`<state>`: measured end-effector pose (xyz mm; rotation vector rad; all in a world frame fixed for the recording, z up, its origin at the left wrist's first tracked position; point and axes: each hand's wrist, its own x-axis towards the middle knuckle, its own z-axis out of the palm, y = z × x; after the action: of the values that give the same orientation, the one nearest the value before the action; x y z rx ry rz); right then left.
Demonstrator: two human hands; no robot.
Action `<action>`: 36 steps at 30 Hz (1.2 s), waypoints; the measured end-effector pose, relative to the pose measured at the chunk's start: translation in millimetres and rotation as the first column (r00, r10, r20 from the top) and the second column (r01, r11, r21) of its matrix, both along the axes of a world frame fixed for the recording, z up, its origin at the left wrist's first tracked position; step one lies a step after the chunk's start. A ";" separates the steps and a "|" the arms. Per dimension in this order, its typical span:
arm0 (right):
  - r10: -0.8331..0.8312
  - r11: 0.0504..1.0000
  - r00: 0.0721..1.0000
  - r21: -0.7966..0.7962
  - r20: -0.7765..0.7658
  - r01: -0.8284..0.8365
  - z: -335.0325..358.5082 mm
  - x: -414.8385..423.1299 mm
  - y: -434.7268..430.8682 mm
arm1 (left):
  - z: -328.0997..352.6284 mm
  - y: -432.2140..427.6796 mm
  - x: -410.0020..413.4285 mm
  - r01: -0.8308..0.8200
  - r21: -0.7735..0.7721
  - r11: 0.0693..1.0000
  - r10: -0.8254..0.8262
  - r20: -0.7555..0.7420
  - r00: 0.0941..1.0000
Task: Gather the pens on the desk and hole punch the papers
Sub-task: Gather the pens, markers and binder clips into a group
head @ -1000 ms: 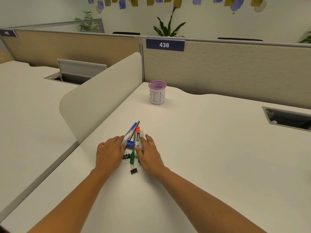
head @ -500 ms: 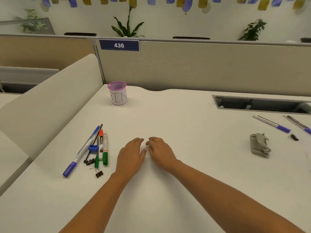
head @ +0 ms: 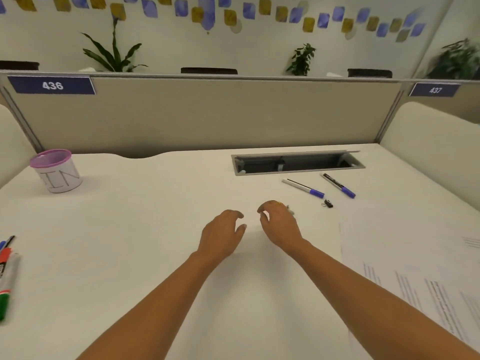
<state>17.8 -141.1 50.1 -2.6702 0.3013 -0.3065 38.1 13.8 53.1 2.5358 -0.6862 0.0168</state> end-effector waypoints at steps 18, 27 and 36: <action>-0.008 0.999 0.977 -0.034 -0.214 0.000 -24.1 26.9 -213.0 | 5.5 -223.1 71.2 0.104 0.280 0.954 -0.107 -0.007 0.994; -0.081 0.967 0.969 0.219 -0.235 0.133 -16.1 49.4 -230.3 | -11.4 -254.3 96.1 0.159 0.420 0.893 -0.178 0.006 0.984; -0.432 -0.149 0.854 0.957 -0.289 0.249 9.7 60.5 -279.5 | -24.5 -262.5 108.5 0.151 0.552 0.820 -0.268 0.137 0.954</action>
<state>78.2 -420.6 59.8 -0.9339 0.8308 -0.2430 146.6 -248.7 28.6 2.9998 -1.2002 0.0158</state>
